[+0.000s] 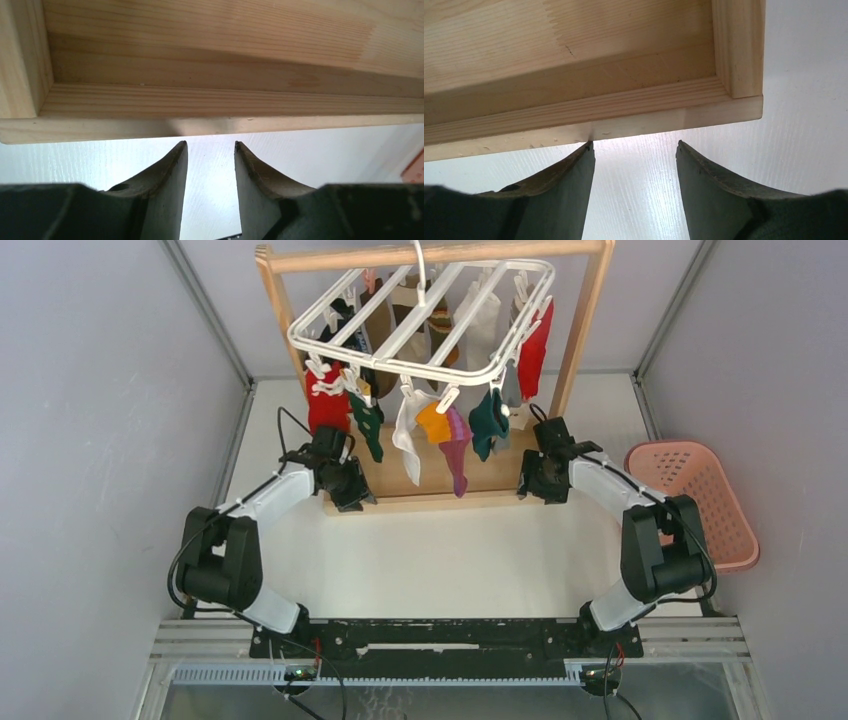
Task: Remove the socks clipped to the hanger
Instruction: Move the clothesline to the center of the board.
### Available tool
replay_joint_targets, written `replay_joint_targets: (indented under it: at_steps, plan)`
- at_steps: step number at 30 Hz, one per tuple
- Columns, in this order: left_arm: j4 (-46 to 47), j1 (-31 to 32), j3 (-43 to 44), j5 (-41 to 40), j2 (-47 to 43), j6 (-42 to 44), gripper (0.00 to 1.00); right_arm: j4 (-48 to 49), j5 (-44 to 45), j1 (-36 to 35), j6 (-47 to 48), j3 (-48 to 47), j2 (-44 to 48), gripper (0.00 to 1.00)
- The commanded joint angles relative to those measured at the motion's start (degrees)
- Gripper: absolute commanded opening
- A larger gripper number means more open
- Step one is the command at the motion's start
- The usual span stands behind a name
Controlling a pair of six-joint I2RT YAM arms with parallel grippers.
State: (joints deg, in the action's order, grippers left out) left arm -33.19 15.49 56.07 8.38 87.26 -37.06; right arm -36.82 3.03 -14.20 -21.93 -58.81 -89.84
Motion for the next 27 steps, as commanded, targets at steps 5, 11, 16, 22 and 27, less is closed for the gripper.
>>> replay_joint_targets:
  at_steps: [5,11,16,22,27]
  plan:
    - [-2.51,-3.37,8.74,2.62,2.03,2.52,0.45,3.08,-0.21,0.78,1.01,-3.22,-1.28,0.68]
    - [-4.61,-4.54,12.95,2.43,4.29,3.50,0.45,3.21,-0.62,1.20,0.97,-4.62,-2.41,0.69]
    - [-5.79,-5.11,15.68,2.43,6.37,4.47,0.45,3.05,-0.98,1.19,0.87,-5.98,-3.58,0.68]
    - [-6.54,-5.67,18.52,2.03,8.60,5.46,0.45,3.28,-1.47,1.06,0.66,-7.30,-5.48,0.69]
    - [-7.83,-6.40,22.61,2.08,11.45,6.18,0.45,3.23,-1.78,0.66,0.33,-9.57,-7.46,0.68]
